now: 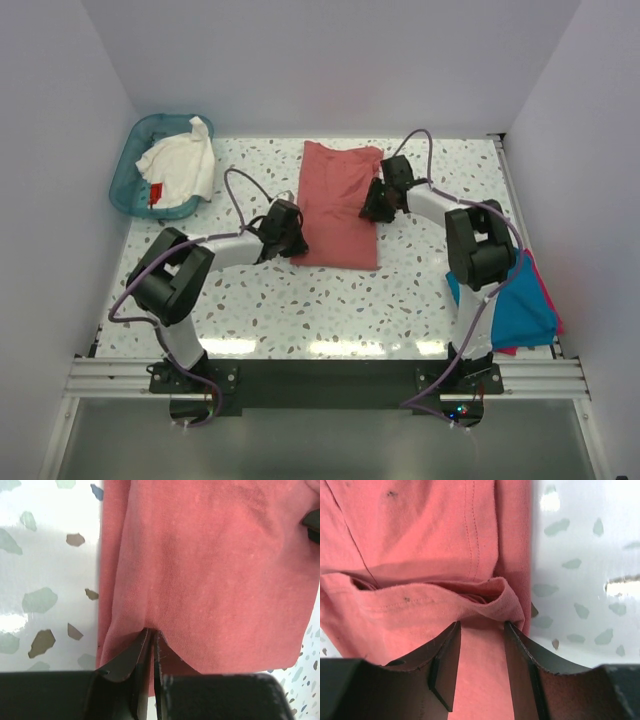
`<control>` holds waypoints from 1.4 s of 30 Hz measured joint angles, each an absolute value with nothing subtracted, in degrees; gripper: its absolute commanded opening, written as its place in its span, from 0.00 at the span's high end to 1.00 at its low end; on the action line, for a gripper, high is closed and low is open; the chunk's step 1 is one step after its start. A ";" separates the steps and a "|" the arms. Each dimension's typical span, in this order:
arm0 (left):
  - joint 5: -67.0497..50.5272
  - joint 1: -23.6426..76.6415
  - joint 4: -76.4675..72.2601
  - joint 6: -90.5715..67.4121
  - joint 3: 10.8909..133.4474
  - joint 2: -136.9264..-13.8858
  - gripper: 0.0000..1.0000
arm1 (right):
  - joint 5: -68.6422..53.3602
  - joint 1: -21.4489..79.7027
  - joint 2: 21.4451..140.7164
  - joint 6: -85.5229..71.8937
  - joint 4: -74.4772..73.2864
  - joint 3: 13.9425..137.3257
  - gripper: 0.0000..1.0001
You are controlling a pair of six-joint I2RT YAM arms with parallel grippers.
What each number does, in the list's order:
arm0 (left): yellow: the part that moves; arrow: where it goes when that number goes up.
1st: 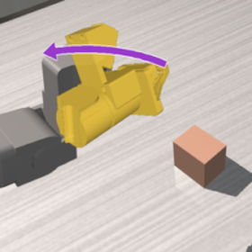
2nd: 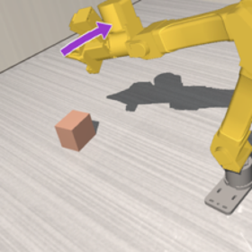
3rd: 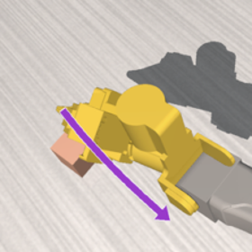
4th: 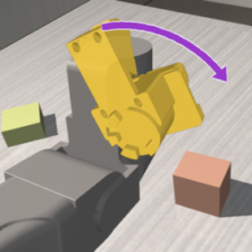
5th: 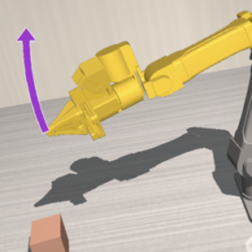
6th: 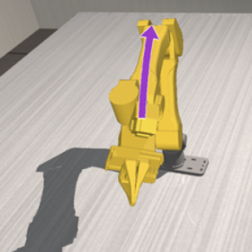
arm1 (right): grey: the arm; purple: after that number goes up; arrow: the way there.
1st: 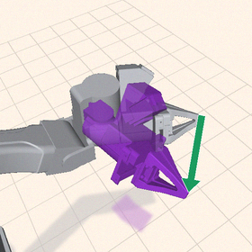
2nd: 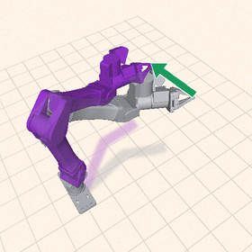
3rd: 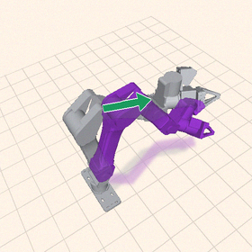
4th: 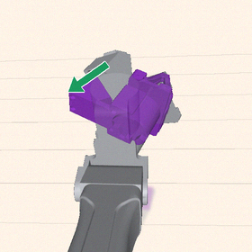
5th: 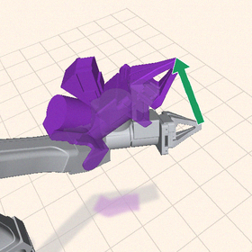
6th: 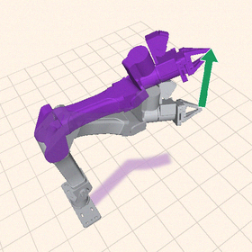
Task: Fold and stack the t-shirts
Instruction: Fold the tshirt
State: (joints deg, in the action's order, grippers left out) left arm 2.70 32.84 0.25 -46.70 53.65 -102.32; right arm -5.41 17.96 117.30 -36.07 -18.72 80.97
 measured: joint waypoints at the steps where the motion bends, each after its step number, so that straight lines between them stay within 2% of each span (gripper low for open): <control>1: 2.79 33.10 -0.14 -47.00 52.93 -101.89 0.89 | -5.56 17.96 116.11 -36.07 -17.50 78.87 0.56; 10: 3.27 38.37 -5.63 -51.86 41.25 -93.82 0.88 | -5.78 18.76 106.19 -36.03 -12.08 63.92 0.55; 14: 3.09 40.60 -6.28 -53.82 36.18 -89.10 0.84 | -6.31 19.18 102.08 -35.88 -11.53 58.92 0.53; 18: 2.50 41.30 -4.23 -53.82 33.98 -85.01 0.70 | -6.63 19.57 99.37 -35.00 -14.52 57.54 0.46; 20: 2.55 41.28 -1.91 -52.69 34.04 -82.54 0.60 | -6.15 19.55 97.01 -34.41 -17.56 57.49 0.41; 22: 2.63 41.28 0.49 -51.55 34.15 -79.72 0.49 | -5.17 19.53 92.97 -33.89 -20.34 57.21 0.40; 26: 3.25 41.28 4.97 -49.69 34.17 -73.30 0.40 | -4.01 19.51 81.30 -33.85 -22.55 53.56 0.40; 33: 0.69 41.28 8.56 -45.76 34.15 -71.46 0.33 | -2.52 23.31 65.28 -37.67 -24.99 39.35 0.44; 42: -2.37 41.28 8.08 -43.27 33.19 -74.28 0.34 | -2.09 28.29 62.52 -46.22 -25.26 29.63 0.46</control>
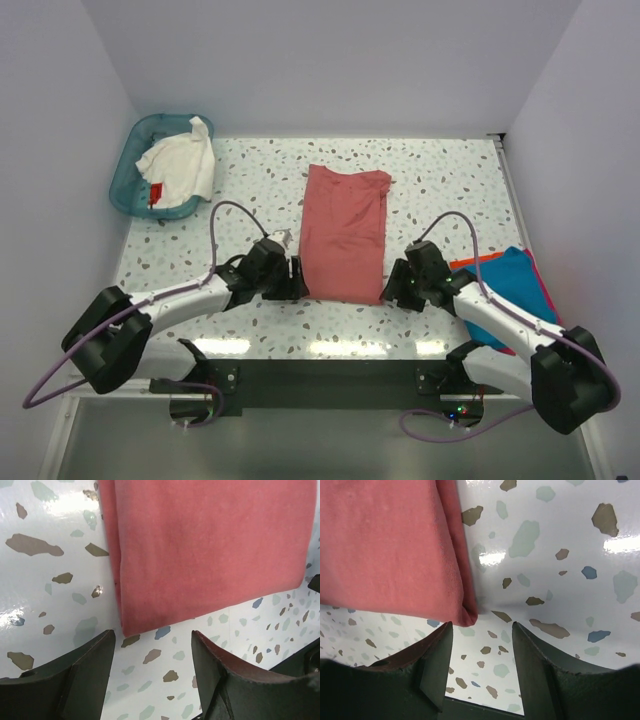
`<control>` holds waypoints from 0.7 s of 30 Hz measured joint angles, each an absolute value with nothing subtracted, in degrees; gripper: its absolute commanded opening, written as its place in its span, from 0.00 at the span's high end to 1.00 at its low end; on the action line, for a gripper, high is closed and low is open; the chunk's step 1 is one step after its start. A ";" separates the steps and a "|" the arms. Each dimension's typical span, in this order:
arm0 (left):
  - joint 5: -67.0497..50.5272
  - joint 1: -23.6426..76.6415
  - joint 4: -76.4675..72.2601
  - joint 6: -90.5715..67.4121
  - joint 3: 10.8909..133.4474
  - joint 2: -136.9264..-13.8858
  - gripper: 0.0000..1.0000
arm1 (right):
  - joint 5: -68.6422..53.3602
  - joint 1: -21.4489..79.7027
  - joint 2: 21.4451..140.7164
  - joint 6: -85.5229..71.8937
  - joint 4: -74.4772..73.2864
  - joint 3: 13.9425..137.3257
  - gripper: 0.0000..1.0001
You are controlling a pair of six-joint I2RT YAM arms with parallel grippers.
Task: Fold and stack the t-shirts
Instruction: Fold the tshirt
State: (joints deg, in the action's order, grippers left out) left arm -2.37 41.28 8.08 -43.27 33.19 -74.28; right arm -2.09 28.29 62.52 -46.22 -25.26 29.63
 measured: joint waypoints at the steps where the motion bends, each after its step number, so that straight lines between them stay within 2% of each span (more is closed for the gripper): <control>1: -2.52 41.28 8.03 -43.24 32.91 -74.65 0.35 | -2.09 28.42 62.52 -47.00 -24.99 29.21 0.46; 14: -2.83 41.28 5.76 -43.31 31.94 -77.89 0.46 | -2.48 32.69 65.65 -55.48 -15.88 25.89 0.49; 17: -2.83 41.28 4.27 -43.42 31.46 -78.15 0.49 | -2.44 32.93 65.60 -56.69 -14.66 25.26 0.54; 21: -2.85 41.28 2.50 -43.53 30.98 -78.61 0.56 | -1.87 32.99 65.28 -57.60 -14.48 24.64 0.70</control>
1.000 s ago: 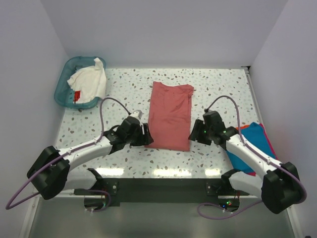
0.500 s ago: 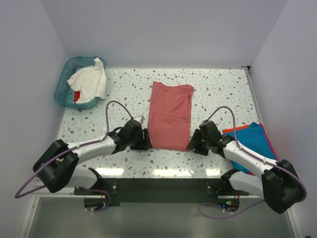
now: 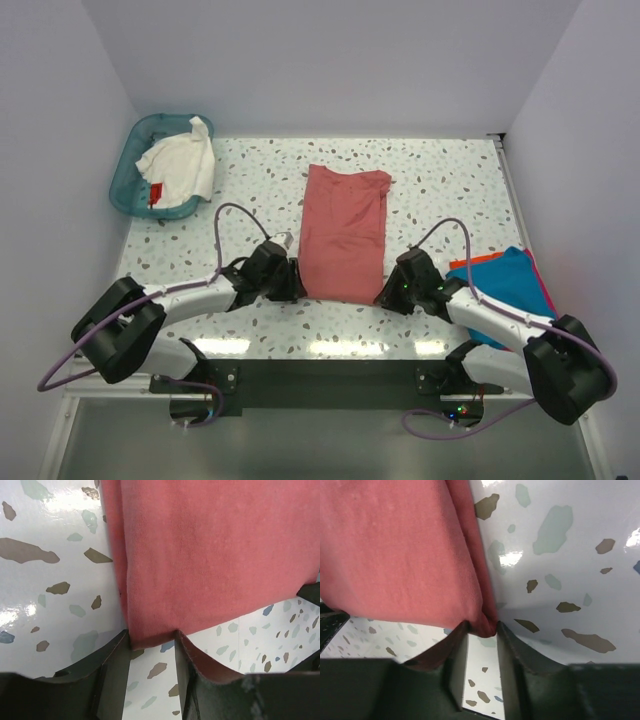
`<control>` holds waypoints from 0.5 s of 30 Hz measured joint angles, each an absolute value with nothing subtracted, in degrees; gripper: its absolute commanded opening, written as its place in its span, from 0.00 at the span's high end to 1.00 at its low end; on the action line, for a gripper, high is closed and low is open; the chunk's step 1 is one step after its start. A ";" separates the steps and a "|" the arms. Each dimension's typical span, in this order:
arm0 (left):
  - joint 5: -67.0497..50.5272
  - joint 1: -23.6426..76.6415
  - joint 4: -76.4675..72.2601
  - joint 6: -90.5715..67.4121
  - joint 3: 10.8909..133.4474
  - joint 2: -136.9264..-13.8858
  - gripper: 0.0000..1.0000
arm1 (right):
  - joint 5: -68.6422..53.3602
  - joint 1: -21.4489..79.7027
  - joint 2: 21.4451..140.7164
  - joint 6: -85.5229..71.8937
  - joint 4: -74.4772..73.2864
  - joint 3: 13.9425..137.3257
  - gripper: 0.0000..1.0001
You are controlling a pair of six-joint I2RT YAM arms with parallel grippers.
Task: Fold and stack the t-shirts
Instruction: Fold the tshirt
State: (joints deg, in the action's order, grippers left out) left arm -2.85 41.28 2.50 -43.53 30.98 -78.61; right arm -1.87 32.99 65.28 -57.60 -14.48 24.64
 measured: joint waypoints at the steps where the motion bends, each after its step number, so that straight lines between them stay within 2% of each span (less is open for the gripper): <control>1: -2.92 41.28 2.11 -43.72 30.89 -78.89 0.58 | -1.39 32.99 65.17 -57.80 -14.63 24.51 0.73; 2: -2.94 41.28 1.67 -43.81 30.76 -79.02 0.63 | -0.97 32.99 65.17 -57.89 -14.87 24.43 0.80; 4: -2.98 41.28 1.02 -44.01 30.39 -79.24 0.70 | -0.49 32.99 65.17 -57.89 -15.18 24.38 0.87; 5: -3.03 41.25 0.91 -43.92 30.30 -79.29 0.81 | -0.38 32.99 65.17 -57.87 -15.18 24.38 0.93; 8: -3.29 41.28 0.82 -44.07 30.02 -79.61 1.00 | -0.10 33.01 65.17 -57.08 -15.27 24.40 1.00; 15: -4.47 41.30 1.80 -44.36 28.29 -77.10 1.00 | 0.38 35.51 62.17 -54.02 -18.85 25.50 1.00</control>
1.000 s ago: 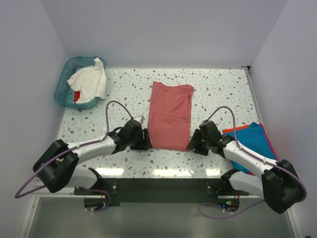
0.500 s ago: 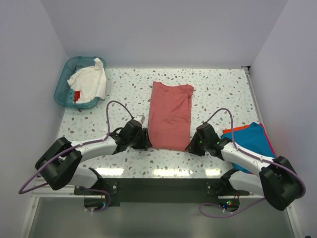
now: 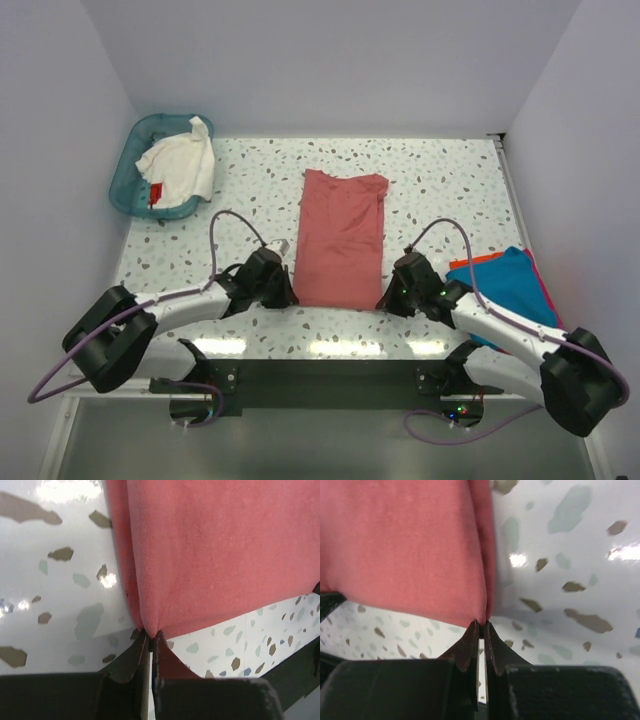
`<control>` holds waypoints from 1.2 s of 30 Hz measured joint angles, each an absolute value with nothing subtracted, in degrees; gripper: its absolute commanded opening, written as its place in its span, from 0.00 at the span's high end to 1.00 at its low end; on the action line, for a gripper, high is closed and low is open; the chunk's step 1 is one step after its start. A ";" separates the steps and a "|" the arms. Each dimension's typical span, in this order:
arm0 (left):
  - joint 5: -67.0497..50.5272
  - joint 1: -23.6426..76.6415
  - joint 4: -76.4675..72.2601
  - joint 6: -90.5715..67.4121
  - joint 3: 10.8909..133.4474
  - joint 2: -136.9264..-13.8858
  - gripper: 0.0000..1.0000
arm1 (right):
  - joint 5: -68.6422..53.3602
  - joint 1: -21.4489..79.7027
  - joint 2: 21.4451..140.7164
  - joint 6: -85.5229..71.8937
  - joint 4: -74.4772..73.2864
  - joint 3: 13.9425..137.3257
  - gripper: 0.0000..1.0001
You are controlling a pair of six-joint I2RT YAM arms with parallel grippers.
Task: Fold and stack the t-shirts
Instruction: Fold the tshirt
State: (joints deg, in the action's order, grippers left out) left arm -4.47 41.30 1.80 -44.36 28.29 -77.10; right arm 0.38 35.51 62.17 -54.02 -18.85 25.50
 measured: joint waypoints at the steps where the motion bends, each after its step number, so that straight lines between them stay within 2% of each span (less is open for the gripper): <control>1: -4.67 41.39 2.48 -44.42 27.46 -75.66 1.00 | 0.58 36.95 60.49 -53.87 -19.90 25.50 1.00; 6: -5.04 44.14 6.63 -46.30 22.81 -65.69 1.00 | 2.76 47.51 51.92 -54.52 -24.97 25.50 1.00; 12: -4.05 52.31 13.41 -50.89 19.25 -49.32 1.00 | 8.03 61.78 45.89 -58.94 -32.58 25.85 1.00; 18: 0.97 53.71 17.80 -52.56 20.56 -38.33 1.00 | 16.69 63.96 45.10 -60.38 -42.65 31.92 1.00; 28: 8.19 49.84 22.41 -45.82 39.62 -55.13 1.00 | 30.81 62.19 51.27 -53.71 -49.74 51.11 1.00; 32: 5.78 42.41 21.67 -43.31 46.24 -60.53 1.00 | 30.04 55.90 54.92 -48.58 -48.49 54.28 1.00; 36: 4.27 39.09 20.95 -41.23 51.64 -67.09 1.00 | 26.94 47.75 59.68 -43.42 -45.28 57.89 1.00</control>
